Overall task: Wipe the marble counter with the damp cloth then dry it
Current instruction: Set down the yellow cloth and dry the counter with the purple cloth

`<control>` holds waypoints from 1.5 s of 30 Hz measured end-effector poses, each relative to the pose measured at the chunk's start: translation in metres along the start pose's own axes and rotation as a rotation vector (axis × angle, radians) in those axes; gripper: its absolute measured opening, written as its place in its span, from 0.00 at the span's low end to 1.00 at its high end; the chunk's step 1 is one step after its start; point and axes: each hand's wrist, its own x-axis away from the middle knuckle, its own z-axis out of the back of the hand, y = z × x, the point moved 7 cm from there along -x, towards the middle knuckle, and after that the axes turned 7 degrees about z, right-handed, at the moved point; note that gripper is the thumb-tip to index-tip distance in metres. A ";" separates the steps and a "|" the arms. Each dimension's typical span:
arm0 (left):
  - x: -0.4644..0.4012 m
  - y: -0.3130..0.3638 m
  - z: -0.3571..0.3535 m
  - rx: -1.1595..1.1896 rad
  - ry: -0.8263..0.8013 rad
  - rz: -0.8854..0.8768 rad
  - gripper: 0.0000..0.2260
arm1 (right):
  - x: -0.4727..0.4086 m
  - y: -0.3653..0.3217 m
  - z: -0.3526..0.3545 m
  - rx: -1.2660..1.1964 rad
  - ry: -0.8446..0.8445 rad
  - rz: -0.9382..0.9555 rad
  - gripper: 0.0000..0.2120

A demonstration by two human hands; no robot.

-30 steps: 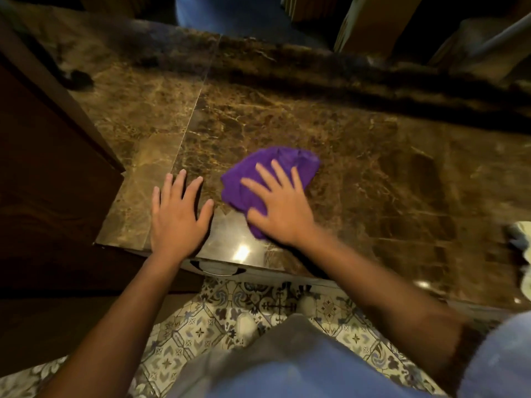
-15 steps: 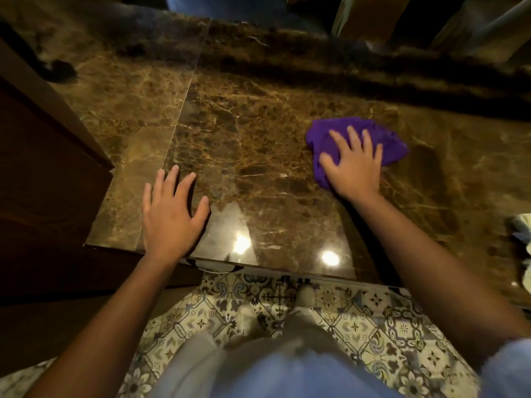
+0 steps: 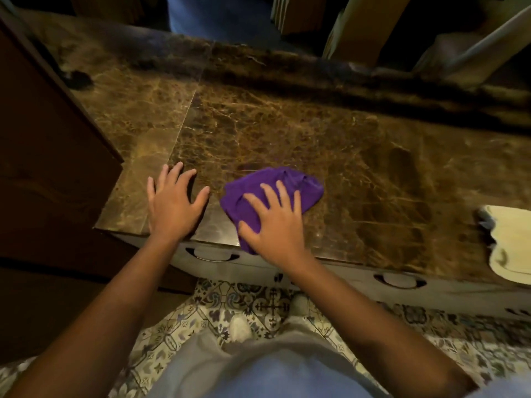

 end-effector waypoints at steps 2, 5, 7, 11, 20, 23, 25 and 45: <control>0.002 -0.001 -0.002 -0.021 -0.007 -0.006 0.25 | 0.036 0.004 0.001 -0.004 0.041 0.000 0.27; 0.003 -0.002 -0.006 -0.056 -0.056 -0.037 0.27 | 0.082 0.051 0.018 0.027 0.083 -0.097 0.27; 0.004 -0.002 -0.009 -0.099 -0.094 -0.058 0.29 | 0.107 0.107 0.037 0.082 0.084 -0.240 0.30; 0.015 -0.003 -0.012 -0.146 -0.112 -0.094 0.32 | 0.150 0.231 0.079 0.065 0.089 -0.716 0.37; 0.022 0.000 -0.009 -0.148 -0.104 -0.075 0.33 | 0.042 0.129 0.043 0.042 0.035 -0.498 0.32; 0.024 0.002 -0.009 -0.144 -0.092 -0.066 0.32 | 0.045 0.065 0.035 -0.067 0.064 -0.256 0.26; 0.022 0.001 -0.010 -0.126 -0.081 -0.052 0.31 | 0.060 0.040 0.034 -0.169 0.080 -0.101 0.21; 0.211 0.275 0.020 0.890 -0.666 -0.221 0.15 | 0.191 0.153 0.159 -1.492 0.059 -0.219 0.10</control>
